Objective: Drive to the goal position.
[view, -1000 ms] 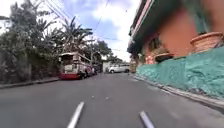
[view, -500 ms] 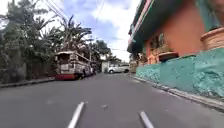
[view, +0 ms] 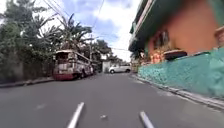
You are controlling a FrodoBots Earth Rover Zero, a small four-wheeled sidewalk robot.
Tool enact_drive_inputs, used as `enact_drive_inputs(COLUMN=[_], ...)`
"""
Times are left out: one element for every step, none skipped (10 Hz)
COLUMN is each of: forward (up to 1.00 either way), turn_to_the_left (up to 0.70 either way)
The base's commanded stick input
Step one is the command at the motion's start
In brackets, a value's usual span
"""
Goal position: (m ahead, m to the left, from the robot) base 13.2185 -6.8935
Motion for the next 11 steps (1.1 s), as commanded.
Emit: enact_drive_inputs(forward=[1.0, 1.0, 1.0, 1.0, 1.0, 1.0, 1.0, 1.0, 1.0, 1.0, 1.0], turn_to_the_left=[0.0, -0.16, -0.4, -0.4, -0.33, 0.0, 0.0, 0.0, 0.0, 0.0, 0.0])
